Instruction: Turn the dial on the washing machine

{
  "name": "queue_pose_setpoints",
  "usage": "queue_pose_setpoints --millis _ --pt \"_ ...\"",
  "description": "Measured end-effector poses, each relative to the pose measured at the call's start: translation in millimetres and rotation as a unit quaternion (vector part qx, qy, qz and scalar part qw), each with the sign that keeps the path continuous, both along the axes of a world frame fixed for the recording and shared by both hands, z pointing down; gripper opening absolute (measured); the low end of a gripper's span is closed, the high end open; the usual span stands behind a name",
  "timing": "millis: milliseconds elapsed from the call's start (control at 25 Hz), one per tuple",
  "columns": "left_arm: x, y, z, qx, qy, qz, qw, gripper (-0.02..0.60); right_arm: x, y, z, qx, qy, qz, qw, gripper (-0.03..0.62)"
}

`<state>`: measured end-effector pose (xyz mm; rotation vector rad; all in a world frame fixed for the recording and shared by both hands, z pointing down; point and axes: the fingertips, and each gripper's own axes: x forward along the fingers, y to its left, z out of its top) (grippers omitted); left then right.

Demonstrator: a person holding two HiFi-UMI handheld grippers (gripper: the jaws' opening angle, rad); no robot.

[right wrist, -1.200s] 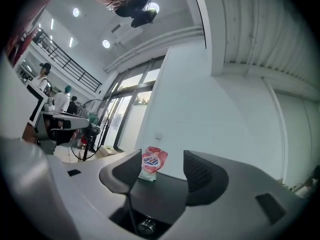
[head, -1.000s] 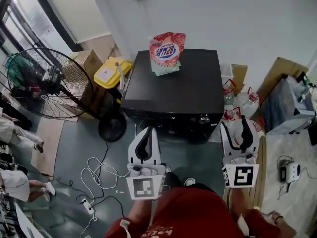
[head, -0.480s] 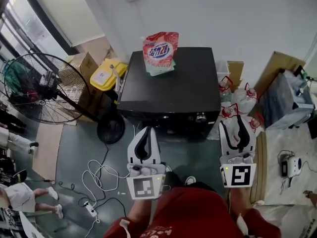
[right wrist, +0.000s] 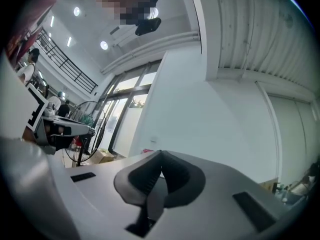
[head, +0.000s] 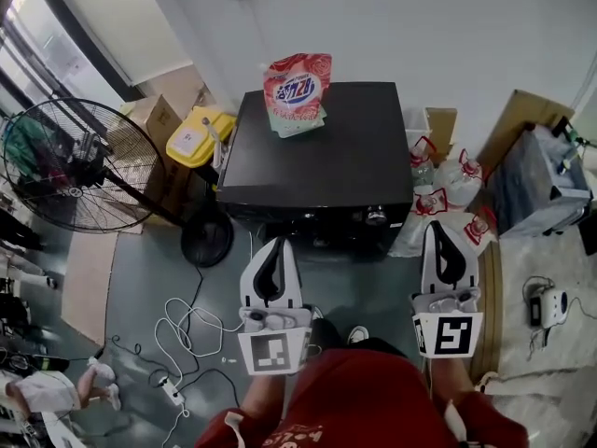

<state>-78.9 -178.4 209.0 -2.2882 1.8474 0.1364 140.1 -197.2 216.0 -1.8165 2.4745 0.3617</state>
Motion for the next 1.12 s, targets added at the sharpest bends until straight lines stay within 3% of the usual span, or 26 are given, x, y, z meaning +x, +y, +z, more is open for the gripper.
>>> queue_pose_setpoints --millis 1120 --pt "-2 2 10 -0.015 0.011 0.011 0.9998 0.009 -8 -3 17 -0.033 0.009 -0.008 0.999 0.008"
